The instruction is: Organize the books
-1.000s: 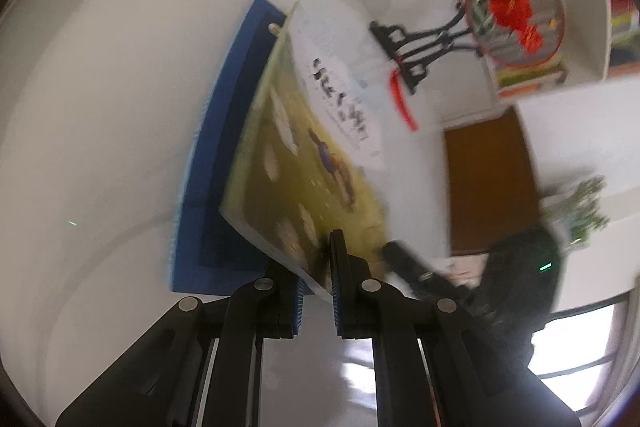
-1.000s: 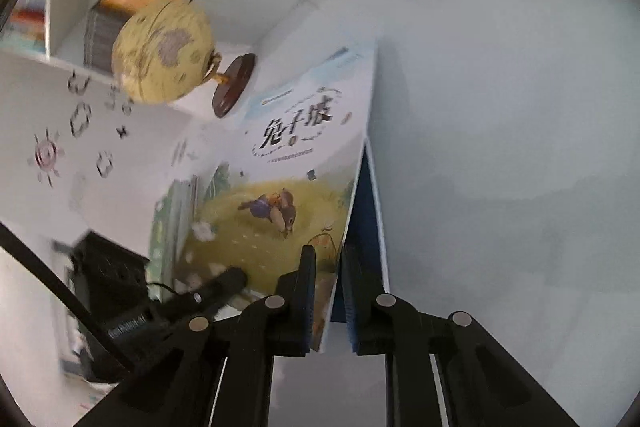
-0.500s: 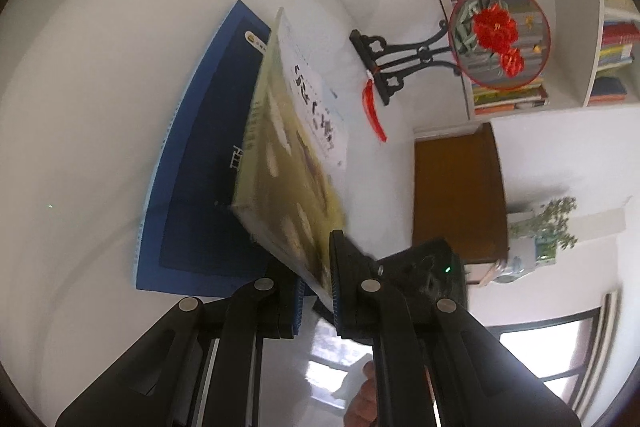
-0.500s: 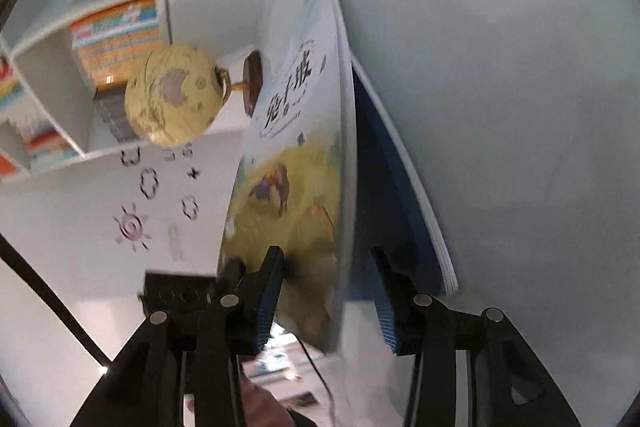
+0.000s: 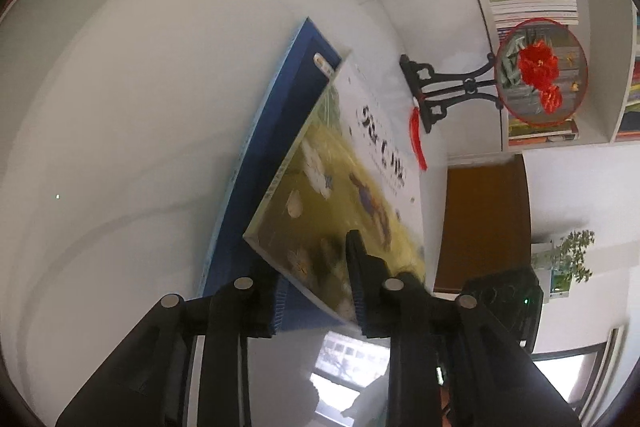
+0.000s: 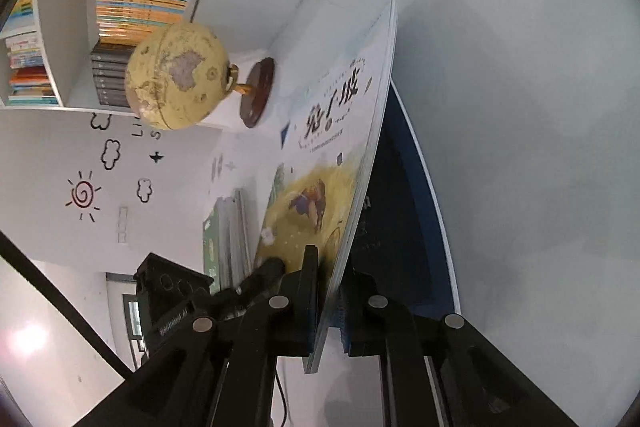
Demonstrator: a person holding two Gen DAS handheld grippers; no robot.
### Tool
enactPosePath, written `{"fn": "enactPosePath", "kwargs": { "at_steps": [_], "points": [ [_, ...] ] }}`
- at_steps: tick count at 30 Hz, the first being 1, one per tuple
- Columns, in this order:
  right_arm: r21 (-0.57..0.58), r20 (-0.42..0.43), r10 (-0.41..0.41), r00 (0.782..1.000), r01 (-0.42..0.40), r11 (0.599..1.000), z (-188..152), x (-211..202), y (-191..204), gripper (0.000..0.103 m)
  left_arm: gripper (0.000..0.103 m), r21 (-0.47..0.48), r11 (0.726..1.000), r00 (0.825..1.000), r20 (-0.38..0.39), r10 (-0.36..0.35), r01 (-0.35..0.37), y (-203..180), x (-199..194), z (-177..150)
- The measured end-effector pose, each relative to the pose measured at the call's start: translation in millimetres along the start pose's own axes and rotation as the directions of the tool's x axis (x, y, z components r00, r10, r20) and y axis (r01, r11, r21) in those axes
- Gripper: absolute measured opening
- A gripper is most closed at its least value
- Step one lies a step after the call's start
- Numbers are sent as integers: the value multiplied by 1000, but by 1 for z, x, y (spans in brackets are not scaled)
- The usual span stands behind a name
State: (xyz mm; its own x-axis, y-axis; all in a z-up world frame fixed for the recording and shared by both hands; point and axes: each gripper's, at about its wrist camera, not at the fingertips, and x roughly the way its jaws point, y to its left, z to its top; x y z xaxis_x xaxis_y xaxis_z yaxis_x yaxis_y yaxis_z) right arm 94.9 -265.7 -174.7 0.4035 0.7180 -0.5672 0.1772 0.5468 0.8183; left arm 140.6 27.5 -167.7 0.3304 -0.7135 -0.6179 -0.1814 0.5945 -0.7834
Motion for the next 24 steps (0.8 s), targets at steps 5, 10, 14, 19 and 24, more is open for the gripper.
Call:
{"fn": "enactPosePath", "kwargs": {
  "at_steps": [5,10,14,19,24],
  "points": [
    [-77,17,-109,994,110,991,-4,4,11,8,15,149,982,992,70,108,-117,-25,-1,-11],
    [-318,96,-269,958,285,904,-16,4,55,11,14,301,929,971,161,175,-217,-52,-13,-21],
    [-436,153,-303,941,339,833,-31,-1,81,12,14,379,891,962,204,182,-249,-64,-30,-26],
    [-513,179,-297,938,346,786,-49,-5,107,13,14,431,859,950,255,180,-278,-70,-63,-32],
    [-583,203,-269,942,337,739,-74,-1,148,13,14,422,860,937,310,162,-288,-65,-117,-31]
  ]
}}
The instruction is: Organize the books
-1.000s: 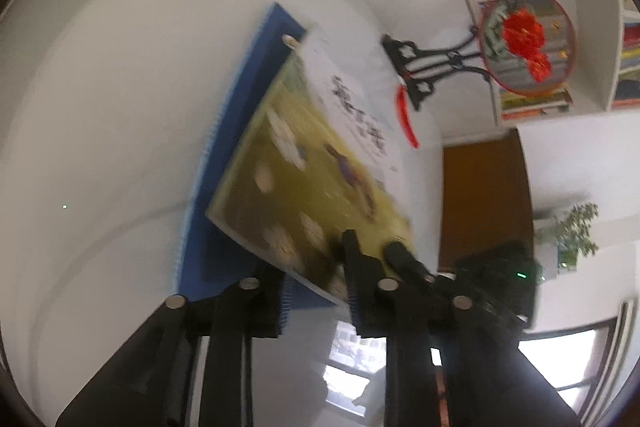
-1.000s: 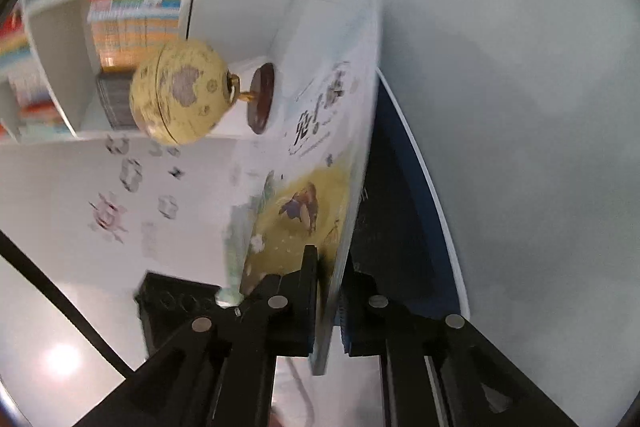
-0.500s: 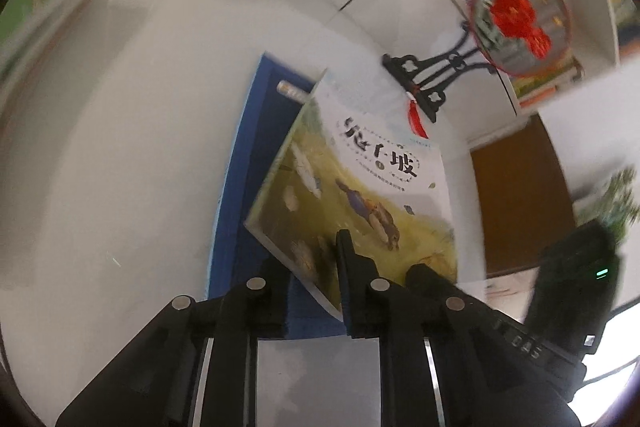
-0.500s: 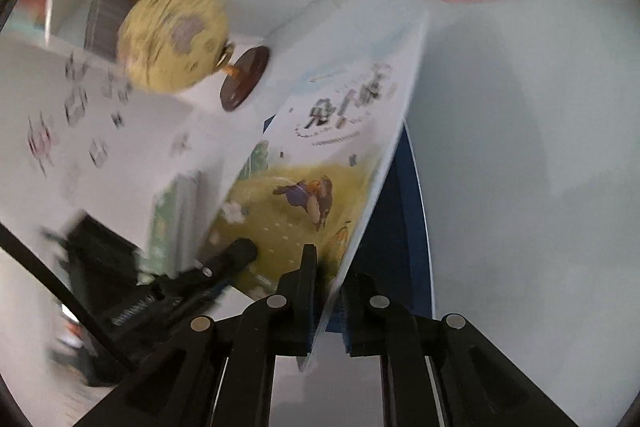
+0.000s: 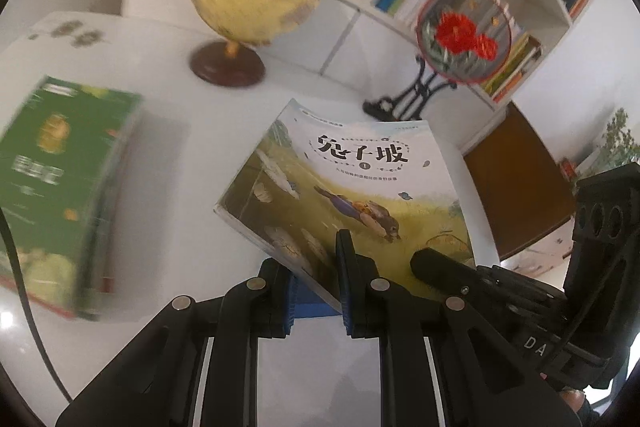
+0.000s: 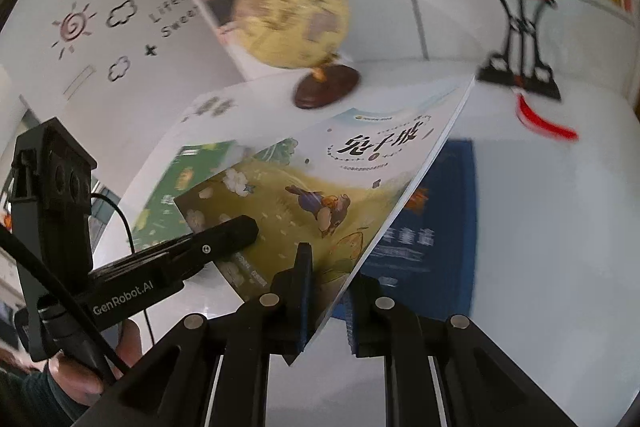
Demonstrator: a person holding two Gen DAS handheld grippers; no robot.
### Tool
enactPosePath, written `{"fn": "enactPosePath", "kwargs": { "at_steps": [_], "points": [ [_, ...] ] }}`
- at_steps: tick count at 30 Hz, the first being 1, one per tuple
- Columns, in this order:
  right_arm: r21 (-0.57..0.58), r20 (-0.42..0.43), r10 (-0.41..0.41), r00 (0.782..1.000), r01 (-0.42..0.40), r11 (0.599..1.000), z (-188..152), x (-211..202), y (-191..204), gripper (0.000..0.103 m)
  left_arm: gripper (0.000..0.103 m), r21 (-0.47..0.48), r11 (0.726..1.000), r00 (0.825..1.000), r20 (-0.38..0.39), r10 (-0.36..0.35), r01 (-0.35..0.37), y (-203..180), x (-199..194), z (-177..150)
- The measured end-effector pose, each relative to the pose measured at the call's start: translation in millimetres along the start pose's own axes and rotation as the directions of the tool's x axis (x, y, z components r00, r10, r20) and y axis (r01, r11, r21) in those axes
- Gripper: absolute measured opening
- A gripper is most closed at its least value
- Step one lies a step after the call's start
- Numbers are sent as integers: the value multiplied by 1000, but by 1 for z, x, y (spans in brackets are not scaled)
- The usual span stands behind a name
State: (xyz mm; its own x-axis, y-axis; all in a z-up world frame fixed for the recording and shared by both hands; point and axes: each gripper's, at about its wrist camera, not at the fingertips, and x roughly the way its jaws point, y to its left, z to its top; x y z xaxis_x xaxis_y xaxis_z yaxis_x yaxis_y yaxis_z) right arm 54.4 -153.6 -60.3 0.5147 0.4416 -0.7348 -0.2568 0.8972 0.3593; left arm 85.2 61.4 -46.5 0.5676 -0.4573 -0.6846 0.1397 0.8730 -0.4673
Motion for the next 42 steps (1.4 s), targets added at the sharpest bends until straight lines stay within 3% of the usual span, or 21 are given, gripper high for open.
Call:
{"fn": "enactPosePath", "kwargs": {
  "at_steps": [10,21,29,36,42],
  "points": [
    [-126,15,133,991,-130,983,22,29,125,13,14,-115,988,987,116,114,-101,101,-95,13],
    [-174,-39,176,984,-180,968,40,97,220,13,14,-156,979,982,116,151,-133,184,-116,27],
    [-145,-93,151,984,-164,976,41,143,230,14,14,-182,978,991,57,118,-106,223,-91,21],
    [-80,-138,134,981,-146,986,31,168,217,15,15,-193,977,996,-3,86,-85,232,-77,8],
    [-13,-155,143,978,-147,989,24,177,206,15,22,-205,975,995,-64,71,-82,238,-72,0]
  ]
}}
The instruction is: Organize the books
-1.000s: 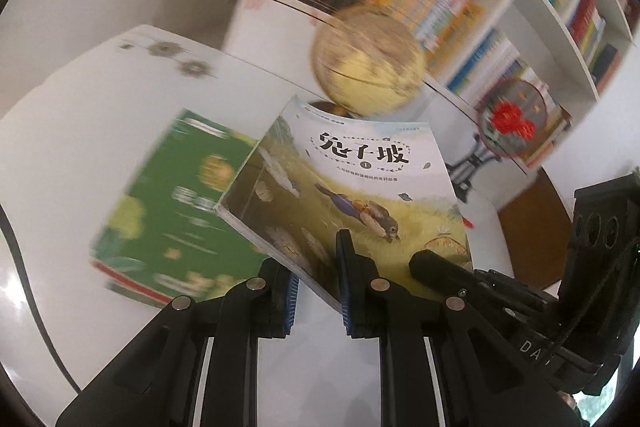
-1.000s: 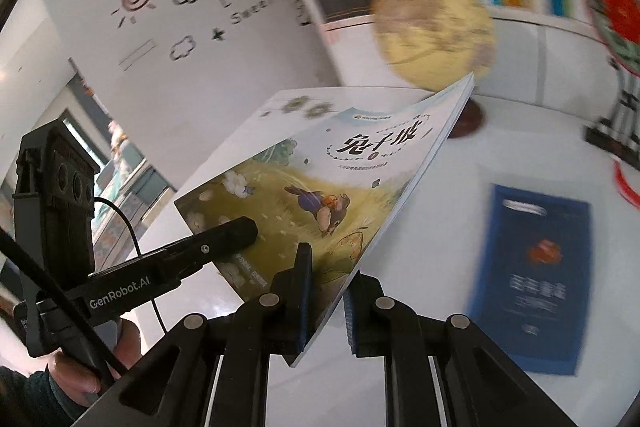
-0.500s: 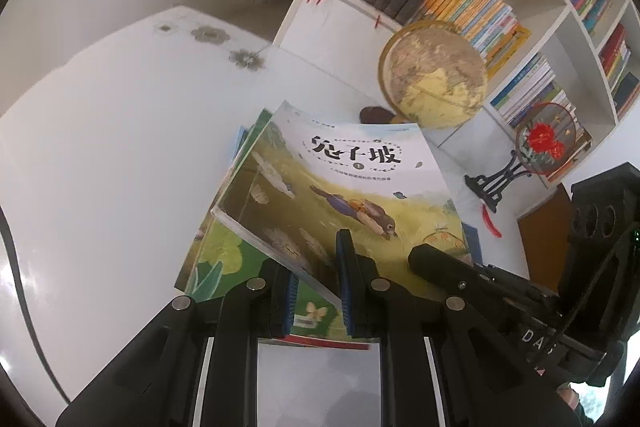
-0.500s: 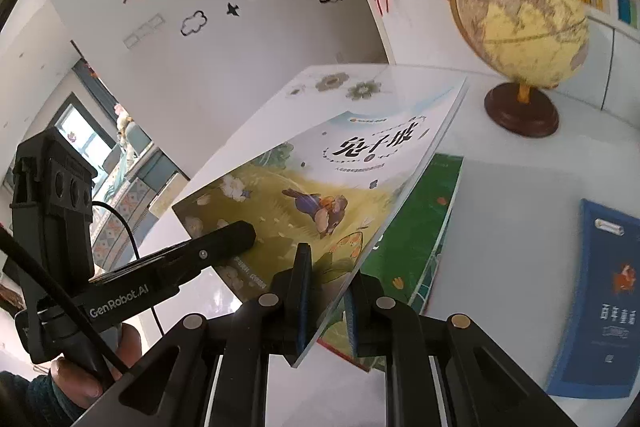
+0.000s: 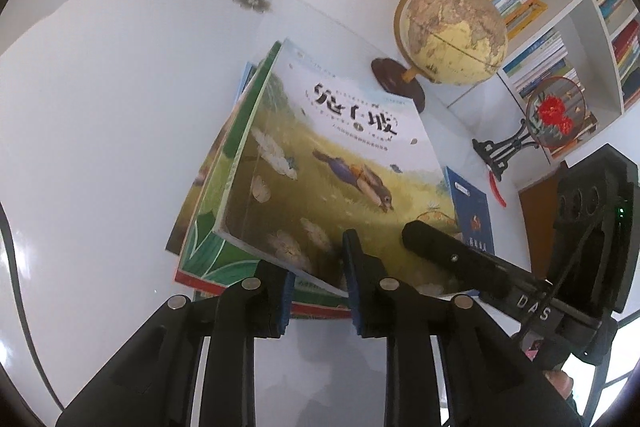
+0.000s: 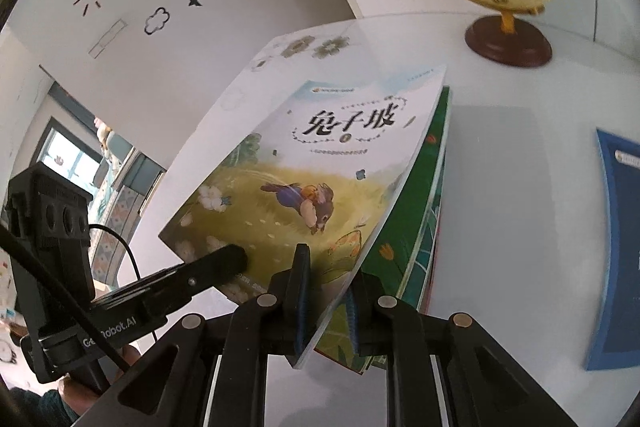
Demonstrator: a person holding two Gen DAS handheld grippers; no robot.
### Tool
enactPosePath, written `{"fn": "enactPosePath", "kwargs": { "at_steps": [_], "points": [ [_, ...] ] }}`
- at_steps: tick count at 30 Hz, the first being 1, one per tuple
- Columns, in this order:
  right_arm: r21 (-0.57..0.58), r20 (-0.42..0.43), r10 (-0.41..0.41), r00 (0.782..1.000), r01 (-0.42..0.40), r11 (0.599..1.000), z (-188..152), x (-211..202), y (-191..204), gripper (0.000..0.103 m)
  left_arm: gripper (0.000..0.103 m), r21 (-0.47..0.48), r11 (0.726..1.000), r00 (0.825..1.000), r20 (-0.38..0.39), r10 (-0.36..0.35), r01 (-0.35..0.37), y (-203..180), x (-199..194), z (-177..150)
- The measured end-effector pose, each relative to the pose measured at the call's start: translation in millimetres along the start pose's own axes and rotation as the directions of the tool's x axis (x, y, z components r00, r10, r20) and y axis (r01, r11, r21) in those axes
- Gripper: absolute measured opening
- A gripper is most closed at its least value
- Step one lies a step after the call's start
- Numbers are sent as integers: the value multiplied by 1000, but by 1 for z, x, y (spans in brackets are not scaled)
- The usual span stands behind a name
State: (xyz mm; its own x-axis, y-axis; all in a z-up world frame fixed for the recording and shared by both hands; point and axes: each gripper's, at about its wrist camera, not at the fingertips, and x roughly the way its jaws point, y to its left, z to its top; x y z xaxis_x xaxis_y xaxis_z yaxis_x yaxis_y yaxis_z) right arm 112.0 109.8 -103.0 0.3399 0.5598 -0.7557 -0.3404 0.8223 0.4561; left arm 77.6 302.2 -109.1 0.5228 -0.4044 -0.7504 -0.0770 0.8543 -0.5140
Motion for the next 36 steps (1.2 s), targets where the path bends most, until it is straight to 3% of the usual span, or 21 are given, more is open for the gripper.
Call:
{"fn": "enactPosePath", "kwargs": {
  "at_steps": [6,9,14,18,23,29,36],
  "points": [
    [52,-46,12,999,-10,999,2,7,-10,18,24,-47,999,998,-53,15,-17,15,1,0],
    [45,-62,-5,998,8,999,3,10,-10,22,24,-77,997,999,-53,5,-9,23,-4,0],
    [34,-79,-46,996,49,998,6,7,-10,30,24,-48,997,997,-46,57,-59,30,-16,-4],
    [15,-96,-92,991,93,996,6,4,-11,31,24,-59,996,996,-49,70,-73,35,-21,-3],
    [22,-86,-125,988,127,992,5,-3,-15,31,24,-72,995,998,-9,67,-68,37,-28,10],
    [70,-32,-198,980,200,977,12,-17,-25,42,24,-81,989,991,36,130,-127,51,-32,33],
    [179,-40,-277,960,279,943,15,-17,-45,43,24,-119,975,981,33,192,-187,70,-24,48]
  ]
}}
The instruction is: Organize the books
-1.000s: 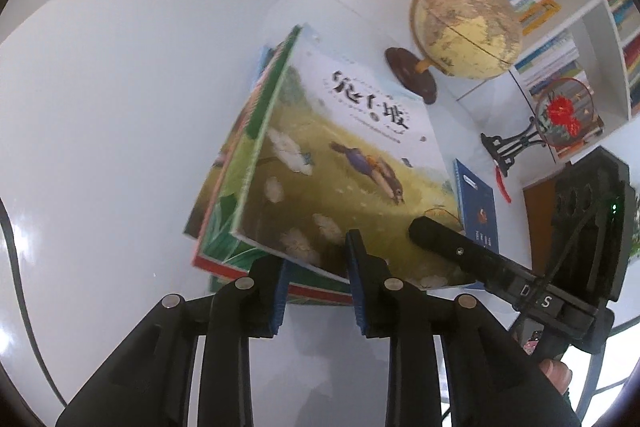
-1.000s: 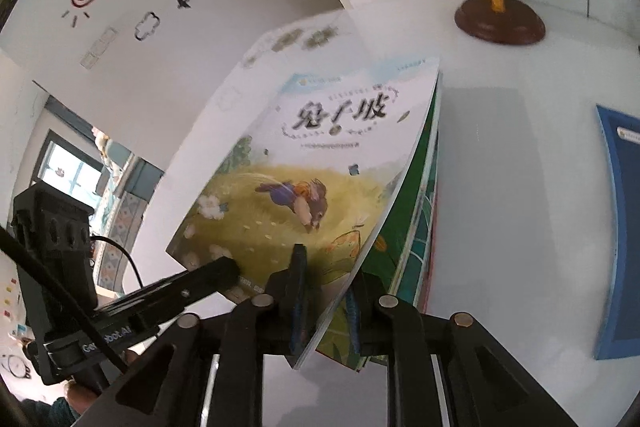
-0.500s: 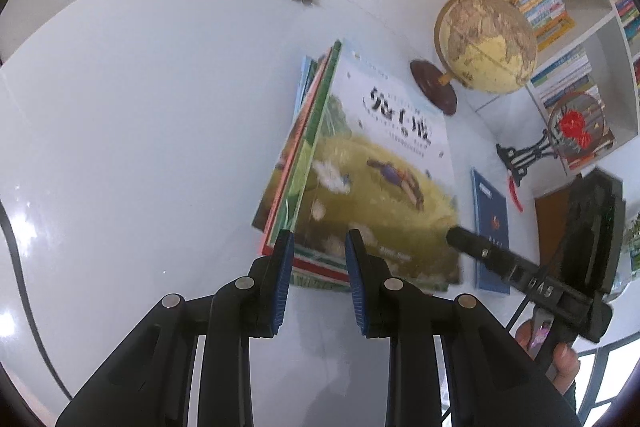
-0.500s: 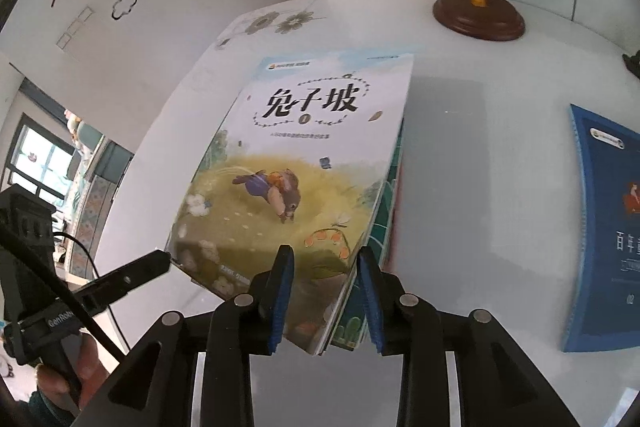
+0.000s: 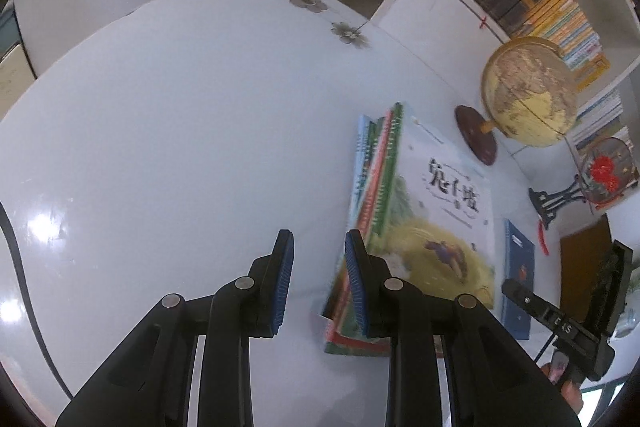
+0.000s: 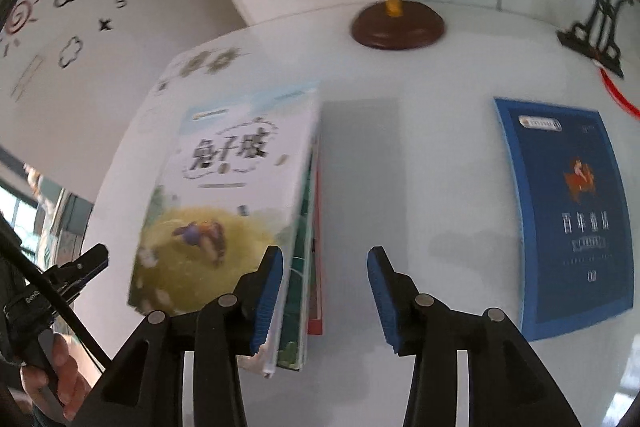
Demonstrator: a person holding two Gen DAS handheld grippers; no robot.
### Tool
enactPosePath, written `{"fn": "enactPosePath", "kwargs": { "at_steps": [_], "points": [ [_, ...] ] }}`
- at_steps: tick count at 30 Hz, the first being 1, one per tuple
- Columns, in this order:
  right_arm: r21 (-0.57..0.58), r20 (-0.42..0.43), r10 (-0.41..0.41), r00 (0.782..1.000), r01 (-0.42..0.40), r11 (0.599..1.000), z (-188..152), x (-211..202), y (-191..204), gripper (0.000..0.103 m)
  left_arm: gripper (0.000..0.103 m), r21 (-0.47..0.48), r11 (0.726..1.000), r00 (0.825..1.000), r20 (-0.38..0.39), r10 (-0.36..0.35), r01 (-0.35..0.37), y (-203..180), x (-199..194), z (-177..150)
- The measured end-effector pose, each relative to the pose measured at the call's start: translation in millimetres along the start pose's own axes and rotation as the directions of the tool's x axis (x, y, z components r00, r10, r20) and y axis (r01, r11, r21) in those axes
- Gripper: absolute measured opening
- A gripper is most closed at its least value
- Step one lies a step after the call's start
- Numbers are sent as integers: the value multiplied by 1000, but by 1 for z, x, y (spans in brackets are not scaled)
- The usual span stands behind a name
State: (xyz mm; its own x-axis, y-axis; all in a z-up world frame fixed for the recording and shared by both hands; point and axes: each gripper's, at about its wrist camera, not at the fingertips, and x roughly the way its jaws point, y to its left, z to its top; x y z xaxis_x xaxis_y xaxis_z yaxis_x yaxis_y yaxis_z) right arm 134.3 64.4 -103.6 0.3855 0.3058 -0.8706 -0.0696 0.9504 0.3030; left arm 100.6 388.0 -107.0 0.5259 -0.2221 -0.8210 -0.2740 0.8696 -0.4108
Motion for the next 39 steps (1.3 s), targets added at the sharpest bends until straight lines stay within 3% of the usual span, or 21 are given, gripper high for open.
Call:
{"fn": "enactPosePath", "kwargs": {
  "at_steps": [11,15,27,32,36,37,39],
  "points": [
    [1,-77,-101,992,101,995,-4,23,-2,43,24,35,996,994,-70,83,-81,-1,33,-6],
    [14,-83,-71,994,73,997,-9,26,-4,43,24,46,995,993,-77,89,-86,-1,34,-9],
    [18,-122,-91,988,94,995,-15,35,-8,43,24,19,995,987,-127,100,-98,5,48,-10],
    [35,-153,-44,987,50,998,-16,44,-9,42,21,34,995,985,-142,101,-97,3,48,-9],
    [9,-162,-47,986,49,999,-14,49,-6,43,20,83,993,985,-148,93,-82,-7,48,-12],
    [2,-161,-46,986,47,999,-13,49,-5,42,14,93,994,987,-144,66,-53,-12,46,-12],
    [-1,-158,-43,987,44,999,-11,50,-4,41,13,170,979,983,-128,131,-108,-28,46,-18]
  ]
}}
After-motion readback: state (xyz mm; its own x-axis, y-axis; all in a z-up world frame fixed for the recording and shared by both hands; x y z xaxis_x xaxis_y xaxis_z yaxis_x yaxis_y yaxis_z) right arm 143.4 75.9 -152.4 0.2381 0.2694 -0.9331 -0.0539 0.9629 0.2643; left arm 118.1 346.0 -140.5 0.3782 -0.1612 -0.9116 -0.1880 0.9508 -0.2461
